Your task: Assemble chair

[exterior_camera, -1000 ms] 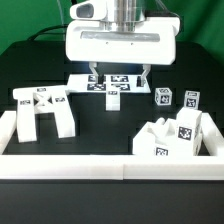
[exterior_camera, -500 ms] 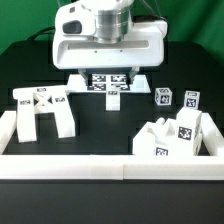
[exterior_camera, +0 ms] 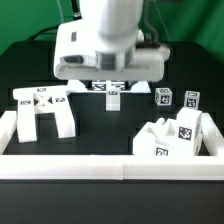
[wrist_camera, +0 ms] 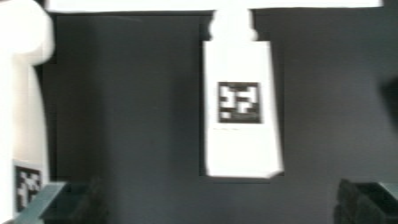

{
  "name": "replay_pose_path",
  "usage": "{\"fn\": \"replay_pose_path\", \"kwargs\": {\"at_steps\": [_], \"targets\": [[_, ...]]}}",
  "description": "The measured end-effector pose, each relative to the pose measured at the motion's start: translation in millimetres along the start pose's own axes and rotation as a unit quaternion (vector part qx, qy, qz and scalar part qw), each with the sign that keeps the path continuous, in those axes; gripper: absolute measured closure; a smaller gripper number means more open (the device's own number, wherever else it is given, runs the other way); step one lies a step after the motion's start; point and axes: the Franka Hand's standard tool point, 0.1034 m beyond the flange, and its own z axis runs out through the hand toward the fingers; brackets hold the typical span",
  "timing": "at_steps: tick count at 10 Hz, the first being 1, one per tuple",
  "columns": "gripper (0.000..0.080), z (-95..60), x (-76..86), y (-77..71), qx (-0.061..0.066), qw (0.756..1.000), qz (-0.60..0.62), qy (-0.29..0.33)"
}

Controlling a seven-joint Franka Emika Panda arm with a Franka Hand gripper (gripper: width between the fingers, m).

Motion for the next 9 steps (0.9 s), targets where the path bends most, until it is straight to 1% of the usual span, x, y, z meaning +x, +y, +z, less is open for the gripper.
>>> {"fn": "replay_pose_path", "kwargs": {"at_steps": [1,2,3,6,7,9], "targets": [[0.0151,3.6,1.3,1.9,-0.005,0.999,0.001,-0.035],[0.0151,4.3,0.6,2.2,-0.005,0.998,0.001,-0.064],[0.0151,4.8,4.4,2.3,-0.007,0.998,0.001,-0.064],[0.0151,6.0,5.6,2.5,-0.007,0.998,0.001,-0.061],[0.0151,9.5,5.7,2.1,-0.007,0.998,0.001,-0.061],[0.0151,12.6,4.4,-4.5,-0.004,0.997,-0.040,-0.064]]}}
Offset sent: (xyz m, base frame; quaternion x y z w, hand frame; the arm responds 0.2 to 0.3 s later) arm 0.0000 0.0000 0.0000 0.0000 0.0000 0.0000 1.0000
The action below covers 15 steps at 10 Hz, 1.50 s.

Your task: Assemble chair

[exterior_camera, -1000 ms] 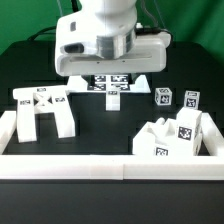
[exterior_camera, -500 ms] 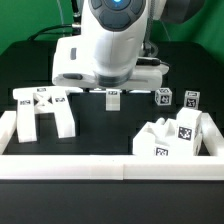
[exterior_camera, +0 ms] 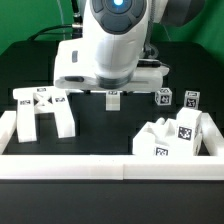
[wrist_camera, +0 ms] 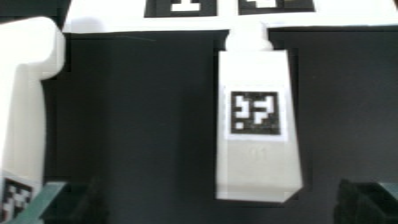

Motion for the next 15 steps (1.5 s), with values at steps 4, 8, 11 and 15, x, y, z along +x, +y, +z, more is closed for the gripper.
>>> {"fn": "replay_pose_path", "kwargs": {"at_steps": [4,8,11,15], "targets": [[0.0151,8.1,-2.9,0.2,0.002,1.000,-0.002,-0.015],[0.0151,21.0,-11.5,-8.0,0.003,0.993,0.002,-0.115],[0.0151,24.7,-6.6,-8.6,0.001,0.994,0.001,-0.108],[0.0151,40.2,1.8,-10.4,-0.002,0.995,-0.002,-0.096]]}}
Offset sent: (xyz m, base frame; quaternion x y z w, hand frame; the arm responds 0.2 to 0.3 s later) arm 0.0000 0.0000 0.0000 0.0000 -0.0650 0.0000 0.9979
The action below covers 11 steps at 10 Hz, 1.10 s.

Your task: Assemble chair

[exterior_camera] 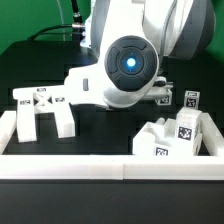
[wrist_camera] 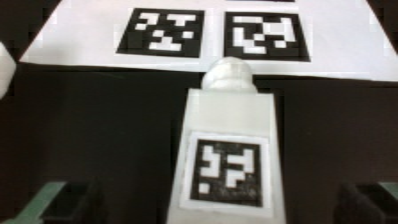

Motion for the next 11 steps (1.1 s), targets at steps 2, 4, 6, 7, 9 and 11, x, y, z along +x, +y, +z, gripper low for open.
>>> {"fn": "replay_pose_path", "kwargs": {"at_steps": [2,4,6,7,9,11], "targets": [[0.0151,0.8,2.1,-0.2,-0.001,1.000,0.000,0.004],[0.0151,0.6,2.6,-0.2,-0.001,1.000,0.000,0.004],[0.0177,1.0,2.8,0.2,-0.001,1.000,0.000,0.003],[0.0360,1.0,2.7,0.6,-0.001,1.000,0.000,0.003],[0.0511,1.0,2.8,0.7,-0.001,1.000,0.000,0.003],[0.0509,0.6,2.6,1.6,-0.001,1.000,0.001,0.004]]}}
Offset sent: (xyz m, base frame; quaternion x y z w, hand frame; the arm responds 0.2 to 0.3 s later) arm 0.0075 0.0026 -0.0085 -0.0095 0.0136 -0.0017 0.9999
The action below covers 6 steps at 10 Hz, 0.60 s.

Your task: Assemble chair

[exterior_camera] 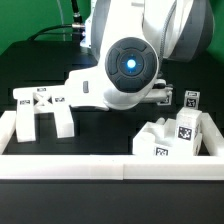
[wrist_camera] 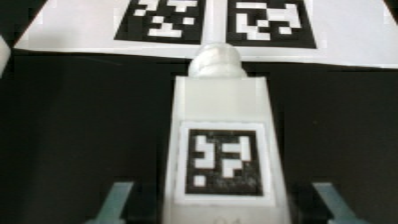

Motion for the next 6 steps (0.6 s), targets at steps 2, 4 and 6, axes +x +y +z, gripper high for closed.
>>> {"fn": "replay_pose_path", "kwargs": {"at_steps": [2,4,6], "targets": [[0.0509,-1.4,-1.2,2.3,0.001,1.000,0.000,0.000],[0.0509,-14.4,-13.7,2.8,0.005,1.000,-0.011,-0.010],[0.0509,-31.3,-31.9,5.8,0.014,0.999,-0.022,-0.019]]}}
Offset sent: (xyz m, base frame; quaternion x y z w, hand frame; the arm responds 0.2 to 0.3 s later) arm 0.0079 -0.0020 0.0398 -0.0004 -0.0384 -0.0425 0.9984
